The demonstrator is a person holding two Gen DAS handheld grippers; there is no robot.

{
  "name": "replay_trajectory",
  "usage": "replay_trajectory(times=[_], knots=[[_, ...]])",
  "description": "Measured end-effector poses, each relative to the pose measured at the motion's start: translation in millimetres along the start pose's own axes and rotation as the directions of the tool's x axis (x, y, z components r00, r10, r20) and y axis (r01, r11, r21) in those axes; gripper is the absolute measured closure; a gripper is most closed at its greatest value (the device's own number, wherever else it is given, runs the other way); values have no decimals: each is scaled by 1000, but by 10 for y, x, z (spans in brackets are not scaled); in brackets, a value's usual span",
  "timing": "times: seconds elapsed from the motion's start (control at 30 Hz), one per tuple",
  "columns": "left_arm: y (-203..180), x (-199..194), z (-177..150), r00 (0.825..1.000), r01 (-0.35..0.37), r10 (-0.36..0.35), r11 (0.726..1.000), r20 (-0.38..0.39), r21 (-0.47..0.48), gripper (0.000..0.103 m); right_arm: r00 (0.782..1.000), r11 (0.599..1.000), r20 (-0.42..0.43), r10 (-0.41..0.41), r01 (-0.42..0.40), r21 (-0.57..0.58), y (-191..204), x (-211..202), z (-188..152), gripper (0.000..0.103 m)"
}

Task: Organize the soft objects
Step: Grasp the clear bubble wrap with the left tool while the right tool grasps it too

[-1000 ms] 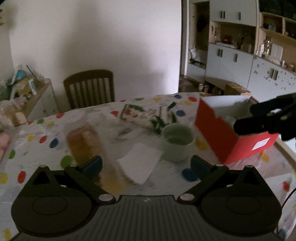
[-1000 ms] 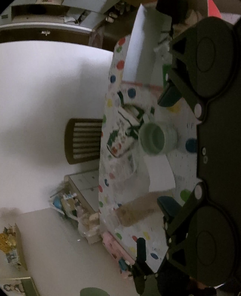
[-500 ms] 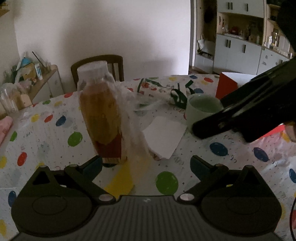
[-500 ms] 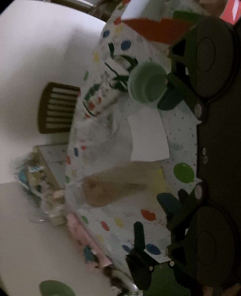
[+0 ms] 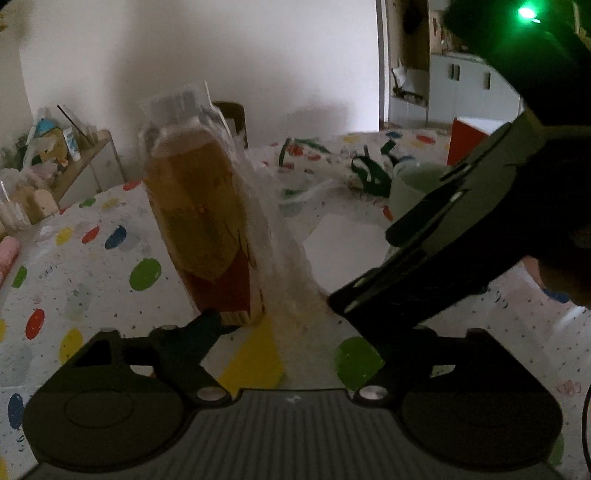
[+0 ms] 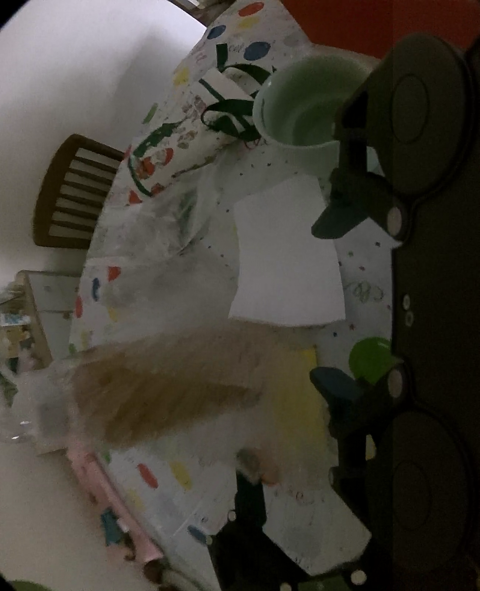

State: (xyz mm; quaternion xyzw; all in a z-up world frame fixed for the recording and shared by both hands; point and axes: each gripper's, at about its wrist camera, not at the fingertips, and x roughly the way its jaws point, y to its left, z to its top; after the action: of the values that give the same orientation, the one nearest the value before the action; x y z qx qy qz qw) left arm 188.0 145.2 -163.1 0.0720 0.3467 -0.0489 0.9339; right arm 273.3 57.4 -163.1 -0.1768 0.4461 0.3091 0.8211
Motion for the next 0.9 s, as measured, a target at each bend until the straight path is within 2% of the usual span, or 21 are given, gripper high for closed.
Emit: replay_trajectory(times=[0.1, 0.17, 0.27, 0.33, 0.4, 0.63, 0.83, 0.9], knots=[[15, 103, -7, 999, -10, 10, 1000, -30, 0, 37, 1000, 1000, -15, -11, 11, 7, -13, 130, 26, 35], [19, 150, -9, 999, -8, 8, 1000, -39, -1, 39, 1000, 1000, -18, -22, 22, 5, -11, 192, 45, 39], [-2, 195, 1, 999, -8, 9, 1000, -40, 19, 50, 999, 1000, -21, -29, 29, 10, -13, 263, 63, 47], [-2, 224, 7, 999, -12, 13, 1000, -46, 21, 54, 999, 999, -22, -23, 23, 27, -32, 288, 70, 51], [12, 237, 13, 998, -13, 14, 1000, -53, 14, 65, 1000, 999, -22, -14, 15, 44, -44, 306, 70, 57], [54, 254, 36, 998, -6, 6, 1000, -54, -2, 72, 999, 997, -27, -19, 21, 70, -57, 364, 70, 80], [119, 260, 65, 998, 1, -4, 999, -55, -38, 87, 999, 994, -13, -46, 47, 100, -72, 349, 50, 99], [131, 255, 80, 999, 3, -5, 999, -52, -41, 92, 999, 992, 1, -55, 54, 112, -78, 305, 43, 101]])
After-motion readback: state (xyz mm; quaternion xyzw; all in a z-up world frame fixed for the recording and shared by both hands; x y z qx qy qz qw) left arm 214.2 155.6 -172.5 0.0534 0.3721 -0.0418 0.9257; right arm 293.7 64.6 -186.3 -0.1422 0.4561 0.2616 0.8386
